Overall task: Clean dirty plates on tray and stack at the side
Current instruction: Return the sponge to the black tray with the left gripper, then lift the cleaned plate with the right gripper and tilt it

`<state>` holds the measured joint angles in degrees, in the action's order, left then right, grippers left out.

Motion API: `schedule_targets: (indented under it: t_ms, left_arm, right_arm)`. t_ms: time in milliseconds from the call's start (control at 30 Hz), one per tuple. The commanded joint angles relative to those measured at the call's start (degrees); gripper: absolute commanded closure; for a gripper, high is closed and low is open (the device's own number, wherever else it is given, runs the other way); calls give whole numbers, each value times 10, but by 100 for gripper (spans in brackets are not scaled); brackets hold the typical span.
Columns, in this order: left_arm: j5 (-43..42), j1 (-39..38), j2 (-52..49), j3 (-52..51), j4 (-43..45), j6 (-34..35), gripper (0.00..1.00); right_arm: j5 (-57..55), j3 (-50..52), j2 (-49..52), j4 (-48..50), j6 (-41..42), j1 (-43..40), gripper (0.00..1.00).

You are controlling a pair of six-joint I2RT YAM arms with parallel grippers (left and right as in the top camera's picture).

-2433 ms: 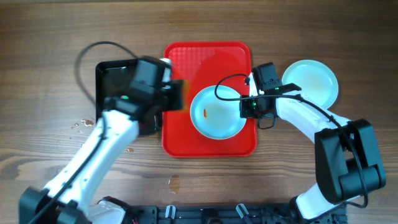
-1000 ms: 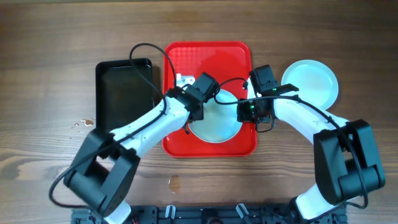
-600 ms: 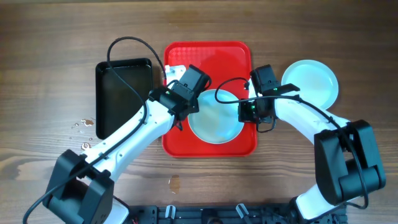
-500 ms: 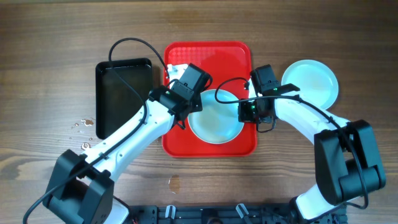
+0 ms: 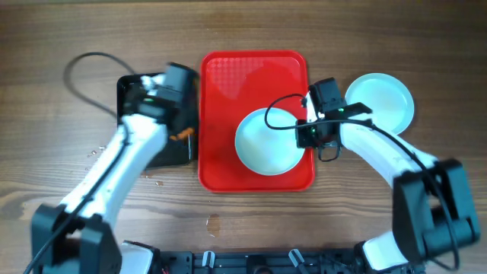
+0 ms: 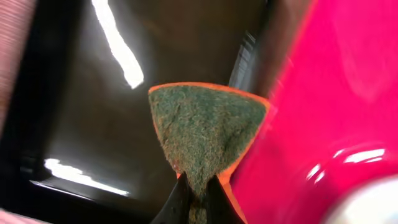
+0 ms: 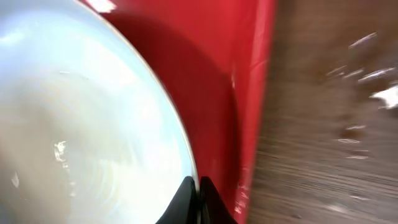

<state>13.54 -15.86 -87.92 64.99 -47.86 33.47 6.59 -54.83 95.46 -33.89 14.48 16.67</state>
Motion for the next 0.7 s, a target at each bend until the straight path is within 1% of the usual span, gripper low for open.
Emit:
schedule_targets:
  t_ms: [0,100,233,433,467,500,567,600,633,667]
  left_arm:
    - [-23,37,-1,-14,1,-64,96]
    - [-14,49,-11,-54,41,-73,96]
    - [-15,64,-17,-117,115,-78,96]
    - [-15,71,-18,-134,126,-78,95]
    - [-15,71,-18,-134,126,-78,89]
    - [-15,71,-18,-134,125,-78,75]
    - [-15,71,-18,-134,124,-78,69]
    - [-15,71,-18,-134,123,-78,64]
    - [-15,71,-18,-134,123,-78,48]
    - [-15,71,-18,-134,123,-78,23]
  right_arm:
    - [-85,-15,-82,-1,-26,1,95]
    - [-116,-15,-125,0,-26,16,96]
    - [-225,-15,-178,-3,-40,72,96]
    - [-433,-15,-203,-14,-40,188,96]
    - [-482,-15,-203,-14,-40,214,96]
    - [-541,-15,-203,-13,-40,247,96]
    - [-591,-15,-203,-14,-41,278,96]
    - [-620,-15,-203,-15,-41,298,96]
    - [-634,-15,-203,-16,-40,309,96]
    - [-650,-15,-203,-16,-40,322,96]
